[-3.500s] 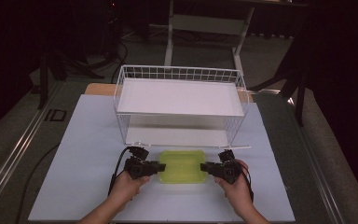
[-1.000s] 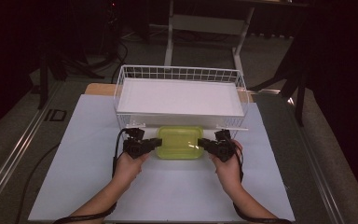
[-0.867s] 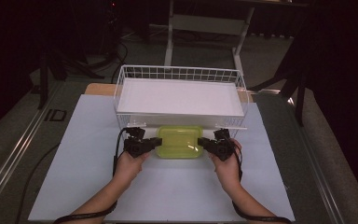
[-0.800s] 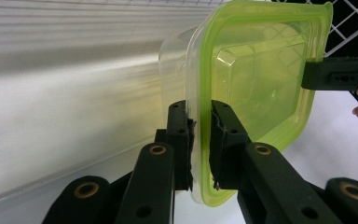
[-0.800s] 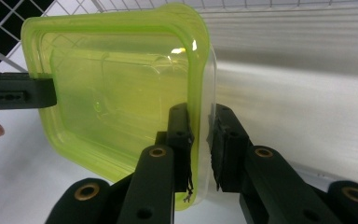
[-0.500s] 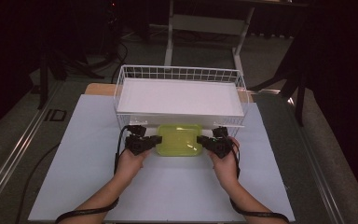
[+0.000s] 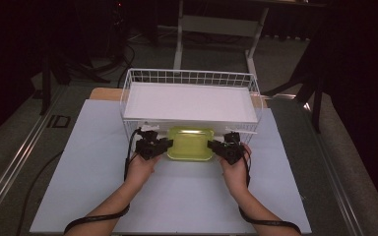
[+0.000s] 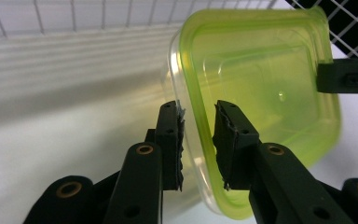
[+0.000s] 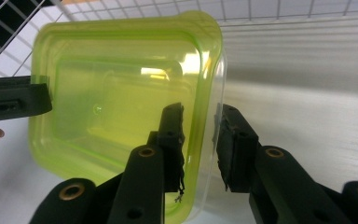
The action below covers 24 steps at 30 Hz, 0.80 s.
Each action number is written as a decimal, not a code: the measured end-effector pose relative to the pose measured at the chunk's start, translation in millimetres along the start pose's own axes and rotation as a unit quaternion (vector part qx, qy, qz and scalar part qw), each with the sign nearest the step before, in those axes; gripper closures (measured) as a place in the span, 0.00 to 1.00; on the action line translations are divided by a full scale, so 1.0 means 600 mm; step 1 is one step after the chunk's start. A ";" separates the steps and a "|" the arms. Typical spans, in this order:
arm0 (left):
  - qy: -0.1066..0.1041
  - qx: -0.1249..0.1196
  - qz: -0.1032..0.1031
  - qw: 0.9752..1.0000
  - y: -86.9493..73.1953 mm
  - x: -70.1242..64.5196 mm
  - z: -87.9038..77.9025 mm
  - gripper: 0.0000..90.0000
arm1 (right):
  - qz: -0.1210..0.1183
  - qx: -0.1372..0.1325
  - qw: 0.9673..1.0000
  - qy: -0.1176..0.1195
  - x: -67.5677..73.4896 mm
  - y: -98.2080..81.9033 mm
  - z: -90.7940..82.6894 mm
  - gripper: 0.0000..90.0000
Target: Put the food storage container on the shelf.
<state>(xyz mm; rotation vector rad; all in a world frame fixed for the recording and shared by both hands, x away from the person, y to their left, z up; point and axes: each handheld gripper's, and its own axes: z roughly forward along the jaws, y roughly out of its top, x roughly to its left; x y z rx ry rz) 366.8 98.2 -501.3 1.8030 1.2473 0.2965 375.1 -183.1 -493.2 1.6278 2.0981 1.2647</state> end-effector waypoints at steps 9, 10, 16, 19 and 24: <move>0.005 -0.015 0.001 1.000 -0.003 0.005 0.016 0.69 | -0.019 -0.007 1.000 -0.022 0.001 0.003 0.013 0.72; -0.002 -0.015 -0.011 1.000 -0.003 0.005 0.018 0.69 | -0.020 -0.009 0.999 -0.023 0.002 0.003 0.014 0.71; 0.016 -0.023 0.026 0.999 -0.002 0.010 0.023 0.62 | -0.032 -0.017 0.999 -0.035 0.001 0.003 0.023 0.66; 0.018 -0.025 0.014 0.999 -0.003 0.009 0.023 0.57 | -0.037 -0.018 0.998 -0.041 0.003 0.004 0.024 0.65; 0.009 -0.025 0.007 1.000 -0.007 0.007 0.016 0.52 | -0.061 -0.030 0.997 -0.048 0.008 0.003 0.018 0.58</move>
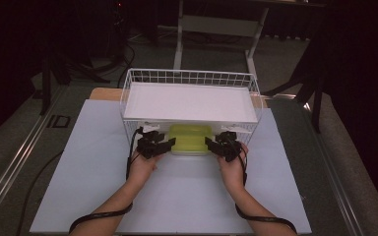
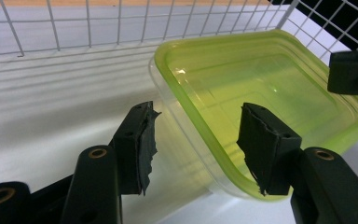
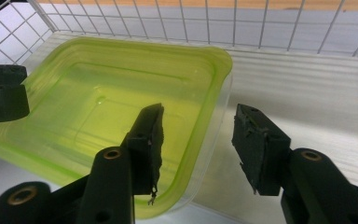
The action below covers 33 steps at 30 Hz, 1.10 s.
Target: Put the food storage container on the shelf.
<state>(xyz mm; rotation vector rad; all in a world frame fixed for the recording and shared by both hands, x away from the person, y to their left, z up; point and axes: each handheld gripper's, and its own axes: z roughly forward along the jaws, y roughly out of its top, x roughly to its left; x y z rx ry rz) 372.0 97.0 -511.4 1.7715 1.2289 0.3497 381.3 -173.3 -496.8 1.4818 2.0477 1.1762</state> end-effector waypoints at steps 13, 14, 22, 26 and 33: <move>-0.070 -0.028 0.038 0.996 -0.013 -0.007 -0.043 0.15 | -0.030 0.000 0.999 0.034 0.029 -0.018 -0.050 0.59; -0.070 -0.028 0.038 0.996 -0.013 -0.007 -0.043 0.13 | -0.034 0.001 0.999 0.038 0.034 -0.021 -0.054 0.60; -0.114 -0.023 0.049 0.992 -0.039 -0.020 -0.081 0.03 | -0.050 0.027 0.995 0.078 0.063 -0.044 -0.062 0.91; -0.120 -0.024 0.048 0.991 -0.053 -0.023 -0.103 0.03 | -0.059 0.045 0.994 0.080 0.069 -0.052 -0.052 1.00; -0.117 -0.016 0.059 0.991 -0.082 -0.021 -0.137 0.03 | -0.063 0.060 0.993 0.080 0.075 -0.063 -0.029 1.00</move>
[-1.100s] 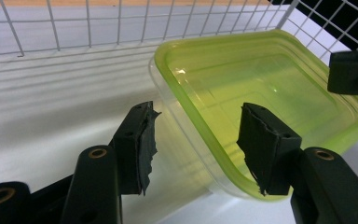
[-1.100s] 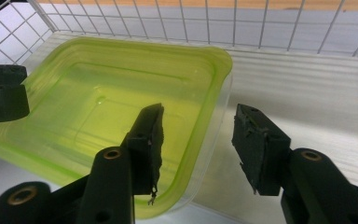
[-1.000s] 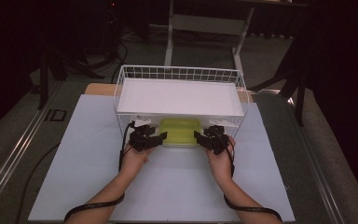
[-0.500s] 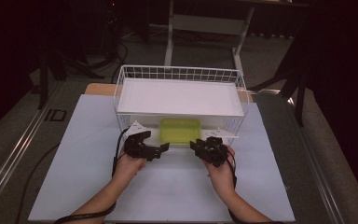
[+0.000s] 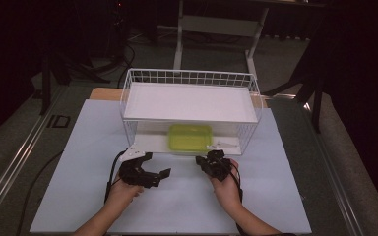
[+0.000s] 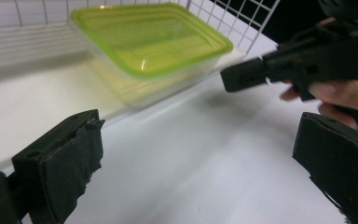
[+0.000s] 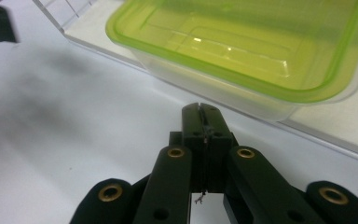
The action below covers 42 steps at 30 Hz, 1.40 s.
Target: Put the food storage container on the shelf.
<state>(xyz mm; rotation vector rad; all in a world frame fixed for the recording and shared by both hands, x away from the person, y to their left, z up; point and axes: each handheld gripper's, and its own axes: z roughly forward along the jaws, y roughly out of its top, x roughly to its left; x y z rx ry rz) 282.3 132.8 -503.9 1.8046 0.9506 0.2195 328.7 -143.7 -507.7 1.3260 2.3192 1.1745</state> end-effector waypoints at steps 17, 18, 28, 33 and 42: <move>0.014 -0.004 0.009 1.000 -0.037 0.007 -0.022 0.03 | 0.010 -0.006 1.000 -0.014 -0.010 0.017 0.044 1.00; 0.013 -0.003 0.009 1.000 -0.039 0.005 -0.021 0.03 | 0.012 -0.006 1.000 -0.015 -0.011 0.020 0.049 1.00; 0.010 -0.014 0.013 1.000 -0.038 -0.003 -0.021 0.03 | 0.010 -0.010 1.000 -0.021 -0.017 0.037 0.069 1.00; 0.008 -0.010 0.023 1.000 -0.039 -0.006 -0.018 0.03 | 0.014 -0.017 0.999 -0.028 -0.022 0.048 0.084 1.00; 0.008 -0.017 0.019 1.000 -0.040 -0.004 -0.019 0.03 | 0.011 -0.020 0.999 -0.033 -0.025 0.056 0.105 1.00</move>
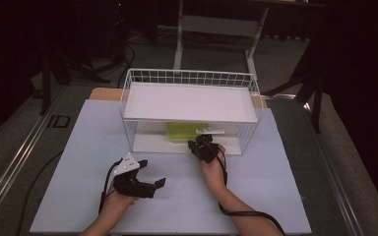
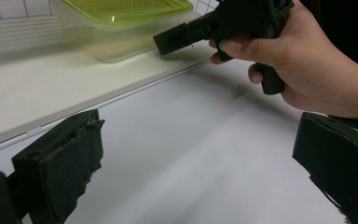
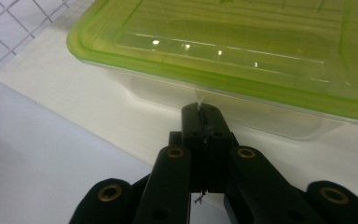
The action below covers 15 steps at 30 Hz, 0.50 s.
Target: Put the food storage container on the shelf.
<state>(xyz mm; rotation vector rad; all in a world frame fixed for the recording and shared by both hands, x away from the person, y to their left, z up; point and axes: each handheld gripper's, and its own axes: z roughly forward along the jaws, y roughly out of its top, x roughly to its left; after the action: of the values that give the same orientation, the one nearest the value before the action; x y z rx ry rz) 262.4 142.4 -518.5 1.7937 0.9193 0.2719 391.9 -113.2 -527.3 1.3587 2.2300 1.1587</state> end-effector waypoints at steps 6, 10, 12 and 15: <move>0.002 -0.002 0.000 1.000 0.000 0.002 -0.002 0.03 | 0.012 -0.005 1.000 0.001 -0.002 0.016 0.014 0.99; 0.002 -0.001 0.001 1.000 0.000 0.002 -0.004 0.03 | -0.006 -0.002 1.000 -0.007 0.005 0.015 0.023 0.99; 0.003 -0.001 0.001 1.000 0.000 0.002 -0.004 0.03 | -0.005 -0.003 1.000 -0.008 0.006 0.015 0.023 0.99; 0.002 0.001 0.004 1.000 0.000 0.000 -0.004 0.03 | -0.005 -0.003 1.000 -0.002 0.008 0.015 0.019 0.98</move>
<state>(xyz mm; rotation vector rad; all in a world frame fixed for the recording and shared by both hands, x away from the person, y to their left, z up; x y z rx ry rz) 261.4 144.1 -517.4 1.7989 0.9147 0.2797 402.0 -101.2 -527.0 1.3454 2.2253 1.1577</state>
